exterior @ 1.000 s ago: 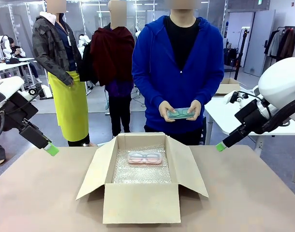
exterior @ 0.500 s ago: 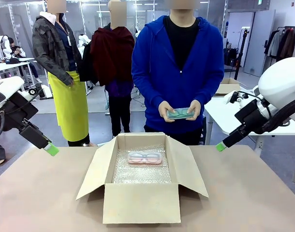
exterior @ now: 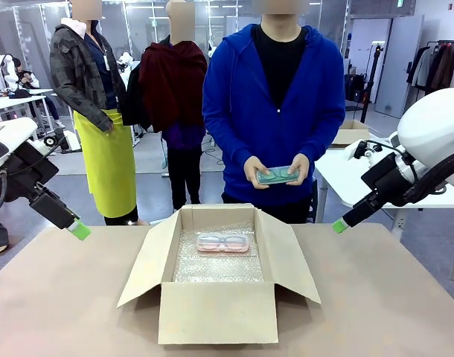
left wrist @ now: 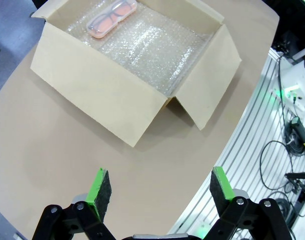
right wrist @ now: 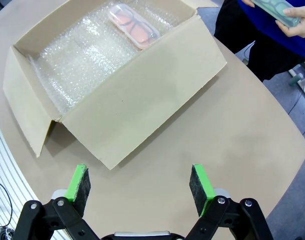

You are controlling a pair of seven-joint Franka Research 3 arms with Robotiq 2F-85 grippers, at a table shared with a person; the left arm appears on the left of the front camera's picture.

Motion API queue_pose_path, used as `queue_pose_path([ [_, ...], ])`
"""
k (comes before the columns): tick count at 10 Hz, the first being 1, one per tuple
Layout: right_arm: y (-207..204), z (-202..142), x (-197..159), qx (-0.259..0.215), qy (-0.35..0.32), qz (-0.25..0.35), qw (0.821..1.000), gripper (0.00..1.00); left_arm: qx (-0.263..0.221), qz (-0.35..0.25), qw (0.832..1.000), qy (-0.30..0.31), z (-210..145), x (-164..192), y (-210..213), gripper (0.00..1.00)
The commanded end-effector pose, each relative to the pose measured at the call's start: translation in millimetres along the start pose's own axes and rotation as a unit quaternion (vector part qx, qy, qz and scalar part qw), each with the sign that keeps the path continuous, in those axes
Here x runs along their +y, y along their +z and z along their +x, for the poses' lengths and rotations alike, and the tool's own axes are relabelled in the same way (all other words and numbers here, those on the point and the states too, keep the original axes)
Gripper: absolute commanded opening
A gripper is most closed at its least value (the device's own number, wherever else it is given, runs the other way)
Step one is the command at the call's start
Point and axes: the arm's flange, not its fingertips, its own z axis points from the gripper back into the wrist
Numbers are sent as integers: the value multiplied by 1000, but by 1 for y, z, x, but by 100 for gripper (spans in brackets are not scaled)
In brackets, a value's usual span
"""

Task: Pack the glasses set securely to prepare it for shipping.
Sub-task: Put the Glasses case from the right side of the table into the Package Box.

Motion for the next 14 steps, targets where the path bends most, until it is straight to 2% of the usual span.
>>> queue_pose_path([
  [1, 0, 4, 1, 4, -7, 0, 1000, 100, -12, -6, 1000, -9, -1, 2, -1, 100],
  [14, 0, 4, 1, 4, -7, 0, 1000, 100, -12, -6, 1000, -9, -1, 2, -1, 100],
])
